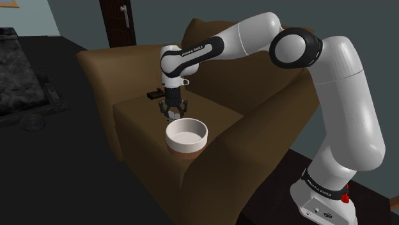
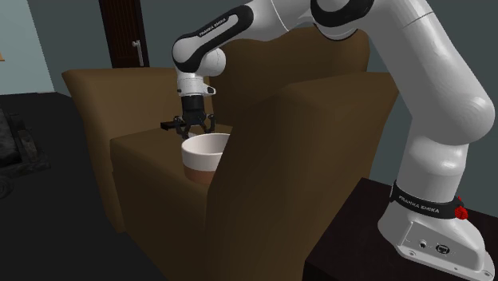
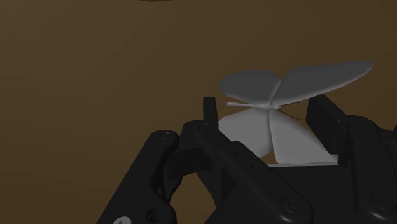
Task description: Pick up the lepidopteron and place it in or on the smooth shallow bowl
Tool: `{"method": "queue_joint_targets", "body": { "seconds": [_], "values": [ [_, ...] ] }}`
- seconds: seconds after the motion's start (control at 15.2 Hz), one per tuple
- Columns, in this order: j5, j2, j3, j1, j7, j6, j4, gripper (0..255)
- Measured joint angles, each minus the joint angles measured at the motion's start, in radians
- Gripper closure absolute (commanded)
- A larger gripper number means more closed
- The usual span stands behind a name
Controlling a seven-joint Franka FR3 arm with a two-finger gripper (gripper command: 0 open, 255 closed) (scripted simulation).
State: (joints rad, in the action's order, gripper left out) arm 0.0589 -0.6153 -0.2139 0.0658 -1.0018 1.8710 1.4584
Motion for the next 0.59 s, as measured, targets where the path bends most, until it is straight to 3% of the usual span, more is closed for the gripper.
{"method": "queue_joint_targets", "body": {
  "seconds": [0.59],
  "values": [
    [0.005,0.04,-0.005,0.0,-0.012,-0.091,-0.053,255]
  ]
}}
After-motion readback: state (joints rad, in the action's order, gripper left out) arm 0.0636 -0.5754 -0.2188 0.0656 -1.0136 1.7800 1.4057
